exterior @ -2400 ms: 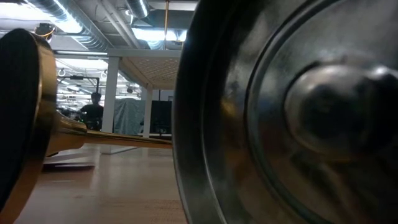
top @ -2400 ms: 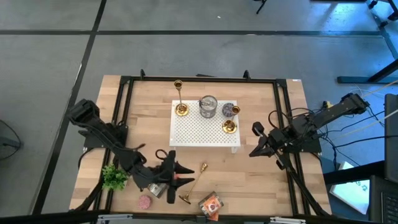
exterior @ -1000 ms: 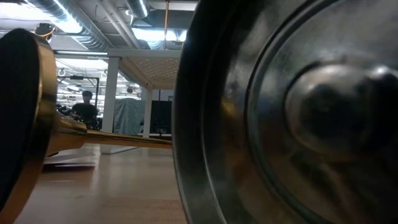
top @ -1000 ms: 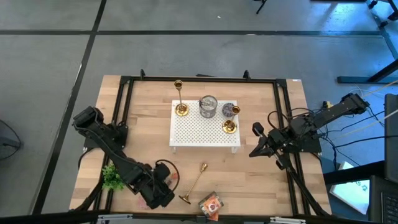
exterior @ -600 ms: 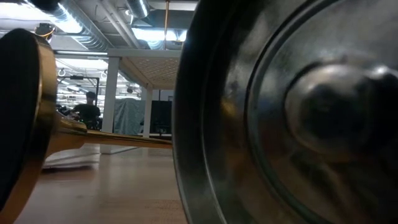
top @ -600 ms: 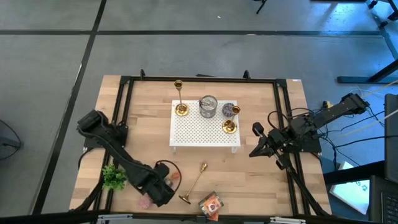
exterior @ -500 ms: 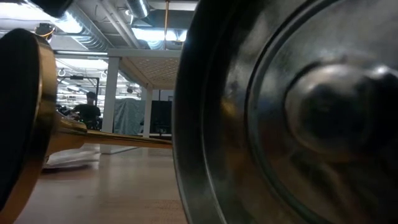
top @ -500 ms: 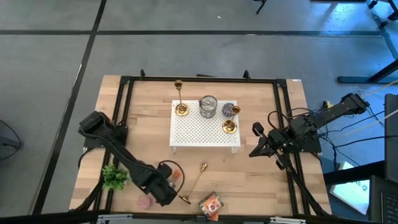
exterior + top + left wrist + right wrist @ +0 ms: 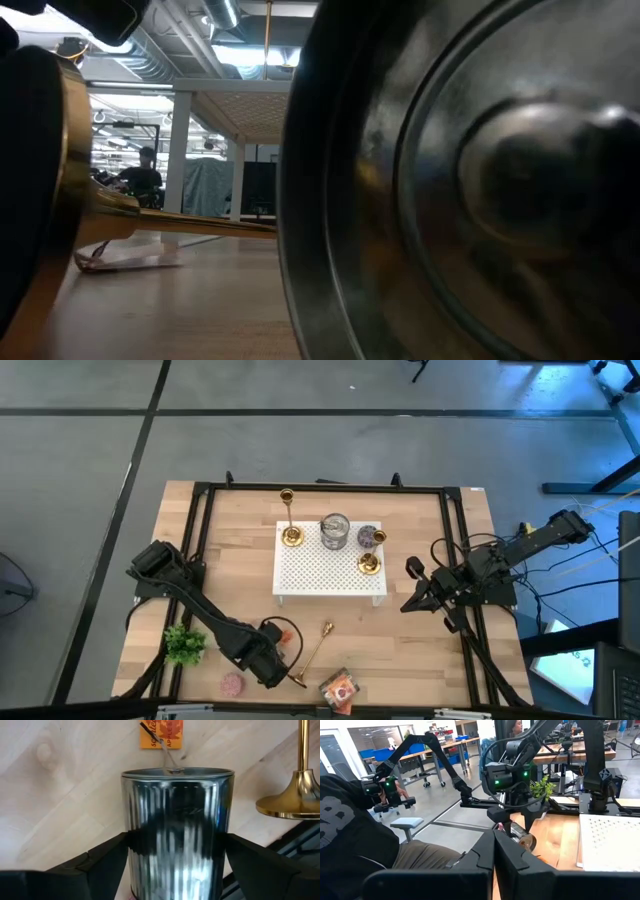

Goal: Pick & Place candle stick holders
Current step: Put the left big silver scented candle on the shelf

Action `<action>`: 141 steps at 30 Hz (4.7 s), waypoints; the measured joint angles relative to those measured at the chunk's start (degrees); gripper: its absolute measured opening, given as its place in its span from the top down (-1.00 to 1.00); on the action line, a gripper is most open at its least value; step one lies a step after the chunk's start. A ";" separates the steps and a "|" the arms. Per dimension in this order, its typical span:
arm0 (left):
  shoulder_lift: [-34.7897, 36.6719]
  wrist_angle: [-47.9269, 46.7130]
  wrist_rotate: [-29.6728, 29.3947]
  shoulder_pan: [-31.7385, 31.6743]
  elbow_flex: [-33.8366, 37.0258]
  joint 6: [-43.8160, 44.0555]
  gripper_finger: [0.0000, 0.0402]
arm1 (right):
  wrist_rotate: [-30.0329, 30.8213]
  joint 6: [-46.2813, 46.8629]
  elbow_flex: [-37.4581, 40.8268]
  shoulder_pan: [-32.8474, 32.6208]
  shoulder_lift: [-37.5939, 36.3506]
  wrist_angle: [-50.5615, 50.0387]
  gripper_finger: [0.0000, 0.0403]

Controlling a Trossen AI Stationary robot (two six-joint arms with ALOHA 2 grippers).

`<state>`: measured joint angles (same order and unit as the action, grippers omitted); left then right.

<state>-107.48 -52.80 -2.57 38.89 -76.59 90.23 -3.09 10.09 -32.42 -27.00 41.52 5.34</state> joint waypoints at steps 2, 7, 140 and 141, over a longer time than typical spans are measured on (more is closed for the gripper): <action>-0.78 0.29 0.07 0.00 -0.13 0.07 -0.63 | -0.06 0.00 0.00 0.00 0.00 0.00 0.97; -2.56 2.19 0.92 -0.35 -0.27 -0.38 -0.74 | -0.13 0.00 0.00 0.00 0.00 -0.07 0.97; 1.32 -8.88 -79.41 -12.76 5.33 8.47 -0.81 | 0.00 -1.55 0.00 0.00 0.00 0.02 0.97; 1.32 -8.15 -79.59 -12.53 5.33 7.09 -0.81 | 0.00 -1.55 0.00 0.00 0.00 0.02 0.97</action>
<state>-106.16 -60.95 -82.15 26.36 -71.26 97.32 -3.09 8.54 -32.42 -27.00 41.52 5.37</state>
